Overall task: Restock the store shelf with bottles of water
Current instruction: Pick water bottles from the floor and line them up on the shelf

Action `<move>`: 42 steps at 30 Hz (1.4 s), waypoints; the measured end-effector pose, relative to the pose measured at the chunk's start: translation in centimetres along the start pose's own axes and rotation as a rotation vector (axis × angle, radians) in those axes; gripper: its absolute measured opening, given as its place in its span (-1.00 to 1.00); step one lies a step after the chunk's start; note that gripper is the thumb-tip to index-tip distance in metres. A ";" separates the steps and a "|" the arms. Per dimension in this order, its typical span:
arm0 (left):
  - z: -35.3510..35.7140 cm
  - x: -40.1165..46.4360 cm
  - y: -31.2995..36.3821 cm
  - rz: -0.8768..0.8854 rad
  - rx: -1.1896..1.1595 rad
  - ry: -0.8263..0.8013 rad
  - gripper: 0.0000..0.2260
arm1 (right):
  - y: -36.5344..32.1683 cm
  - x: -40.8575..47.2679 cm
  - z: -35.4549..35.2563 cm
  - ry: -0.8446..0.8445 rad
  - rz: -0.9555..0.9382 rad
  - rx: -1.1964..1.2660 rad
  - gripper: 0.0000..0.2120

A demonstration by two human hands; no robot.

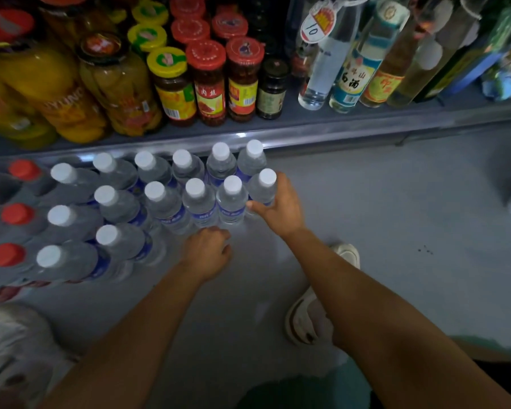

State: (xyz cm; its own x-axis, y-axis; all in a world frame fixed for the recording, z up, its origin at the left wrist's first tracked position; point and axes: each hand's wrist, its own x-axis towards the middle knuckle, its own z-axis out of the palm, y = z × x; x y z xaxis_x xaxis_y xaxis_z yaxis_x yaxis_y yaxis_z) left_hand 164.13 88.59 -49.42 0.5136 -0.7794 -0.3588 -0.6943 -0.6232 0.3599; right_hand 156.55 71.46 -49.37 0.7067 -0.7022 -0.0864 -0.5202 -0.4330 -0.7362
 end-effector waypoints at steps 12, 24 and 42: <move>-3.8 -3.8 0.1 0.023 -0.031 0.082 -0.78 | -3.2 -2.4 -5.7 -0.040 -0.009 -0.167 -0.45; -20.4 -12.9 4.4 0.148 0.132 0.489 -0.83 | -21.9 -8.4 -17.7 -0.018 -0.373 -0.182 -0.76; -47.2 -14.8 -1.2 0.083 0.285 0.832 -0.76 | -49.2 0.0 -22.9 0.010 -0.761 -0.050 -0.50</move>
State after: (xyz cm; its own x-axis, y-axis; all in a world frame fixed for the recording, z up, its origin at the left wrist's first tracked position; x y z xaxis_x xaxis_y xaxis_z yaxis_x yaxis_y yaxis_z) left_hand 181.19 97.81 -3.88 0.5790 -0.6852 0.4420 -0.7883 -0.6089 0.0886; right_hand 171.16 79.84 2.26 0.8748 -0.2046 0.4391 0.0874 -0.8249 -0.5585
